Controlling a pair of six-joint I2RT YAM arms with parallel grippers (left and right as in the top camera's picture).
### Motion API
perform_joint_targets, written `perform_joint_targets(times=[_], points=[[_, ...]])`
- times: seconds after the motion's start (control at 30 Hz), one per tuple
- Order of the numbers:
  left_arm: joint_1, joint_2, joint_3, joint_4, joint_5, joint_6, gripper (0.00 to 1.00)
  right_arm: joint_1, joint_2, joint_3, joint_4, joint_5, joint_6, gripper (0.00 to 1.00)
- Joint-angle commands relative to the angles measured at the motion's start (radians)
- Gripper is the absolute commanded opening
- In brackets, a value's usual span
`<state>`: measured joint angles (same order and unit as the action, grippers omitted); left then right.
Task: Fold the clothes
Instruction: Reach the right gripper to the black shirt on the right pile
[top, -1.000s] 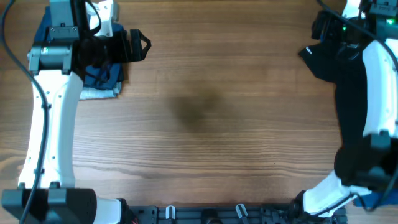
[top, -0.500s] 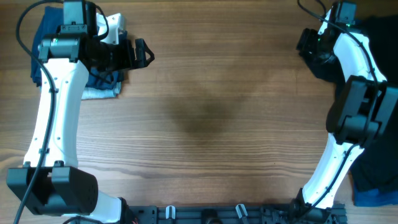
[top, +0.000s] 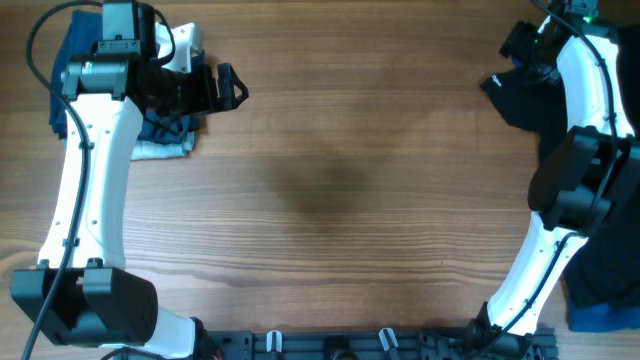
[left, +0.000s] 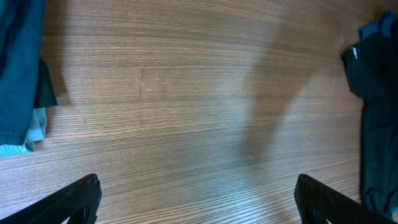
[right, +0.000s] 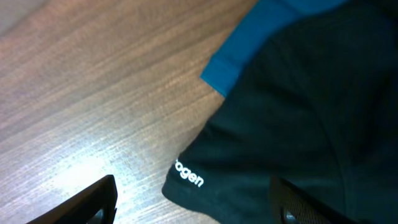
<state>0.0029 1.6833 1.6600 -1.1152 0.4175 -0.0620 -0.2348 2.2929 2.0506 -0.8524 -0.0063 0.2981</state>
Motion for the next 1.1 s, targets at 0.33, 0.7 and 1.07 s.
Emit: perform_joint_targets(times=[0.33, 0.7, 1.07], points=[[-0.001, 0.008, 0.008, -0.031, 0.011, -0.002, 1.00, 0.042, 0.176, -0.063, 0.055, 0.029, 0.150, 0.60], [-0.001, 0.008, 0.008, -0.049, 0.011, -0.002, 1.00, 0.018, -0.037, -0.019, 0.026, 0.068, 0.077, 0.04], [-0.001, 0.008, 0.008, -0.045, 0.011, -0.002, 1.00, 0.017, -0.435, -0.019, 0.004, 0.072, -0.063, 0.04]])
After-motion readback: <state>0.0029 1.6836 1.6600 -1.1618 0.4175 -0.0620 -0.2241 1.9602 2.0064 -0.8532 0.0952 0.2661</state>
